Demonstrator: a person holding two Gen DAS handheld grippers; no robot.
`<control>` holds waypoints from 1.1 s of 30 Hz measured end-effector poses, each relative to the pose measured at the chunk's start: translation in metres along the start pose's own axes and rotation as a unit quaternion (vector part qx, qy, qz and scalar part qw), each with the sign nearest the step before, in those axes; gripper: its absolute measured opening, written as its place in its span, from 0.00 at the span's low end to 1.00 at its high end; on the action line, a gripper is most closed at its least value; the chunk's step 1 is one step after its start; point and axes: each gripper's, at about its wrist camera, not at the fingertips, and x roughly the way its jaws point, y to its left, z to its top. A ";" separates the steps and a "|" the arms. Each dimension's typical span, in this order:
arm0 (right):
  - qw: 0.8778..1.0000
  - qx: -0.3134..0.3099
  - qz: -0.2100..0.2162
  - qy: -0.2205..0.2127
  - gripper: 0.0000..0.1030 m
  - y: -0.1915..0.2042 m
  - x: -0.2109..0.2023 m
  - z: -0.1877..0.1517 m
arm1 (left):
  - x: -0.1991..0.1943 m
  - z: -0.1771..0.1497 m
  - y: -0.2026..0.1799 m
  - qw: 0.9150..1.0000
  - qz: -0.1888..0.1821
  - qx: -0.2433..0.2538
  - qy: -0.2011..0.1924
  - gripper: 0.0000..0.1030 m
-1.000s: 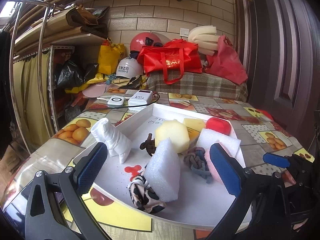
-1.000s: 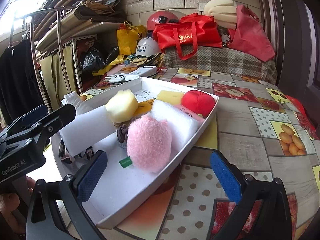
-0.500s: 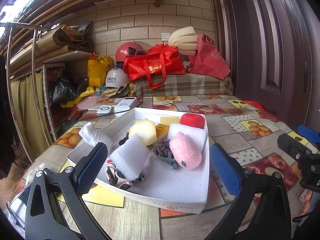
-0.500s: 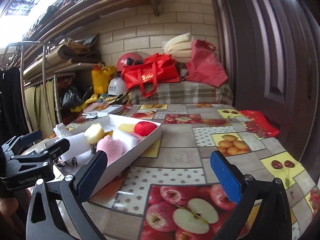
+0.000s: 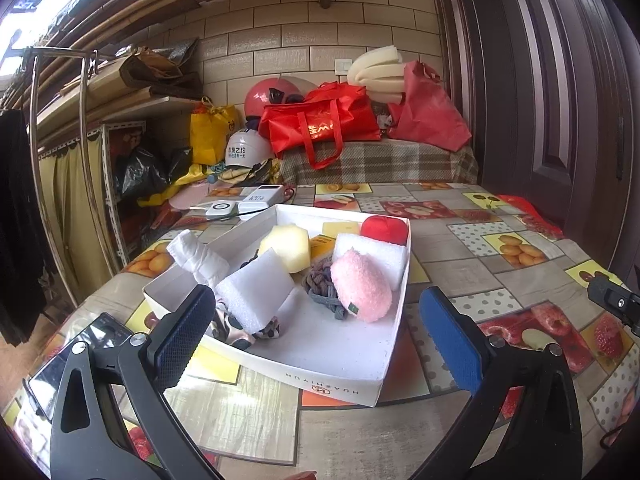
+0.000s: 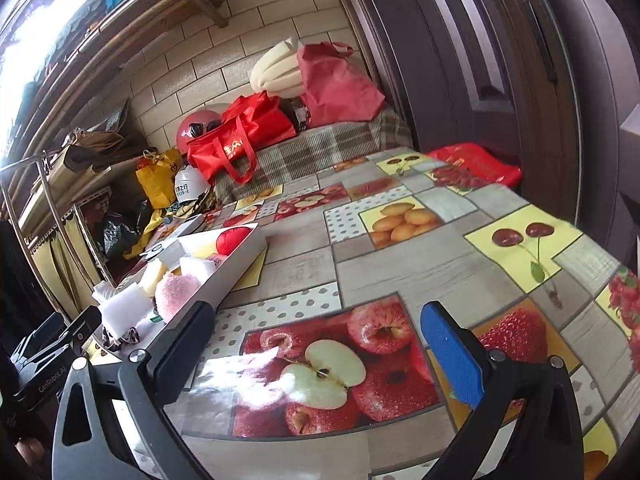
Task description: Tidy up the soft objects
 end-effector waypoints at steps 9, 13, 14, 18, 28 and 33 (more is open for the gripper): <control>1.000 0.004 -0.013 -0.024 1.00 0.001 -0.015 -0.006 | 0.010 -0.005 -0.018 0.996 0.067 0.052 0.040 1.00; 0.999 -0.014 -0.034 -0.041 1.00 0.008 -0.020 -0.005 | 0.010 -0.006 -0.014 0.997 0.057 0.043 0.042 1.00; 0.998 -0.019 -0.037 -0.045 1.00 0.009 -0.021 -0.005 | 0.010 -0.006 -0.013 0.997 0.054 0.040 0.044 1.00; 0.996 -0.044 -0.046 -0.061 1.00 0.017 -0.025 -0.006 | 0.010 -0.004 -0.010 0.997 0.045 0.031 0.047 1.00; 0.993 -0.076 -0.045 -0.075 1.00 0.027 -0.027 -0.006 | 0.010 -0.003 -0.010 0.998 0.038 0.034 0.045 1.00; 0.993 -0.076 -0.045 -0.075 1.00 0.027 -0.027 -0.007 | 0.011 -0.004 -0.011 0.998 0.039 0.033 0.047 1.00</control>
